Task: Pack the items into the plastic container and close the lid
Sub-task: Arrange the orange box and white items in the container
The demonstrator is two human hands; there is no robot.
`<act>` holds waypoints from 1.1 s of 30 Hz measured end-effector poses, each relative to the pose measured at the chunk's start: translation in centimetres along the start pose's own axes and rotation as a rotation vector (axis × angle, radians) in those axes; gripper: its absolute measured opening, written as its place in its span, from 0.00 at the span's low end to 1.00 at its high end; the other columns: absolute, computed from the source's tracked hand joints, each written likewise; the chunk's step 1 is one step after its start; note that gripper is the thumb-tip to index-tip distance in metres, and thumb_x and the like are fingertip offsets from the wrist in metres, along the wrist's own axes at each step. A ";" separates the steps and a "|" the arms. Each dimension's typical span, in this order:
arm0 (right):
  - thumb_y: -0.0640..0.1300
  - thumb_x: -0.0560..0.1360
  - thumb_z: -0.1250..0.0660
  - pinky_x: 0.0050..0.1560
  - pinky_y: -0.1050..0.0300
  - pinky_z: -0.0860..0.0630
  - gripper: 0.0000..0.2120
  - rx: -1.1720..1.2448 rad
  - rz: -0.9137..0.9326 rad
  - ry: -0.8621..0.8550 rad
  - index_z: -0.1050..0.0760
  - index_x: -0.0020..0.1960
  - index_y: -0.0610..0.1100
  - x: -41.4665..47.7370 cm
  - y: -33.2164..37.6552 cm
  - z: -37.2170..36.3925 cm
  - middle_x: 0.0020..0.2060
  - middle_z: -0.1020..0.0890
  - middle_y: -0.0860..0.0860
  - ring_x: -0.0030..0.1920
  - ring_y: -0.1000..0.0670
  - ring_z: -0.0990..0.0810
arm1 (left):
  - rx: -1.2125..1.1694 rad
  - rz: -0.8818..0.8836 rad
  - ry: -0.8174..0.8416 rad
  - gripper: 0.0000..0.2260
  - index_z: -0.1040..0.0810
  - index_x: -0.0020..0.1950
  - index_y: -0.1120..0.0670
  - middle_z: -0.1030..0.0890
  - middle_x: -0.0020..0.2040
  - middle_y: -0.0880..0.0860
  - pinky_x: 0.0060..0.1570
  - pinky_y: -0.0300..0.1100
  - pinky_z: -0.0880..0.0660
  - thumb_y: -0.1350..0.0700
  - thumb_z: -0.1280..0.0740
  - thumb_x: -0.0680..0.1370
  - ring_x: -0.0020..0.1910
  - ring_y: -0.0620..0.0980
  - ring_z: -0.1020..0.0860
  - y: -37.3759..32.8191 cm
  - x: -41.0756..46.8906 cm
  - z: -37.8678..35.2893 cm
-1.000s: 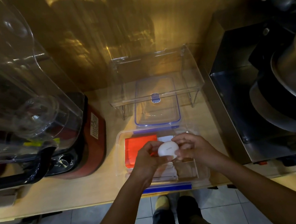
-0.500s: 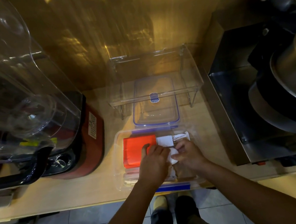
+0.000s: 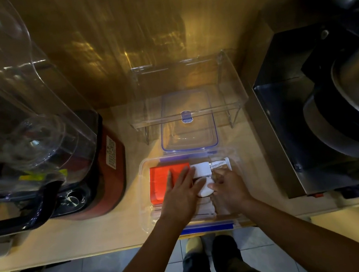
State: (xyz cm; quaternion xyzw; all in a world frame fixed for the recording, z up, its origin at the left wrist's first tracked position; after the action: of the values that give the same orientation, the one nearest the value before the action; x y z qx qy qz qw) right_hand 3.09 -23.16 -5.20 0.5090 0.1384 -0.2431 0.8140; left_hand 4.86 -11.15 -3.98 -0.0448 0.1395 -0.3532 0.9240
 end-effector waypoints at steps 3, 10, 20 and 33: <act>0.36 0.73 0.32 0.40 0.66 0.30 0.10 -0.050 0.028 0.022 0.23 0.54 0.40 0.0 0.2 -0.3 0.43 0.21 0.50 0.40 0.55 0.24 | 0.038 -0.011 0.019 0.20 0.39 0.73 0.46 0.44 0.78 0.52 0.71 0.63 0.64 0.48 0.45 0.80 0.77 0.56 0.53 -0.1 0.2 -0.2; 0.36 0.72 0.32 0.37 0.64 0.33 0.08 -0.110 0.041 0.016 0.26 0.42 0.48 -0.1 0.1 -0.5 0.32 0.26 0.57 0.40 0.52 0.25 | 0.095 0.023 0.015 0.18 0.31 0.68 0.50 0.34 0.73 0.52 0.70 0.66 0.57 0.49 0.43 0.79 0.75 0.56 0.46 0.0 0.9 0.0; 0.35 0.70 0.31 0.44 0.54 0.21 0.14 -0.864 0.142 -0.169 0.25 0.53 0.29 -1.2 4.6 1.7 0.47 0.18 0.35 0.46 0.41 0.17 | 0.115 0.011 0.039 0.21 0.35 0.70 0.51 0.35 0.73 0.53 0.71 0.65 0.59 0.48 0.43 0.78 0.75 0.57 0.47 -0.1 0.9 -0.3; 0.37 0.74 0.36 0.53 0.52 0.24 0.11 -0.794 0.027 -0.109 0.24 0.56 0.40 0.4 4.3 2.5 0.56 0.19 0.42 0.56 0.42 0.20 | -0.071 -0.030 -0.098 0.18 0.27 0.65 0.53 0.27 0.69 0.53 0.73 0.53 0.52 0.50 0.43 0.78 0.73 0.55 0.38 -0.3 0.5 1.3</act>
State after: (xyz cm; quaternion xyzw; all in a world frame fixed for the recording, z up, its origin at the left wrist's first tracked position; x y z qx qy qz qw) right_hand 5.68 -23.99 -1.03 0.1429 0.1716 -0.1864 0.9568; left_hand 5.39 -11.71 -2.77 -0.0968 0.1058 -0.3592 0.9222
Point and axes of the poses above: each hand's wrist, its own x-axis towards the middle knuckle, its own z-axis out of the back of the hand, y = z × x, the point moved 8 cm from there along x, towards the middle knuckle
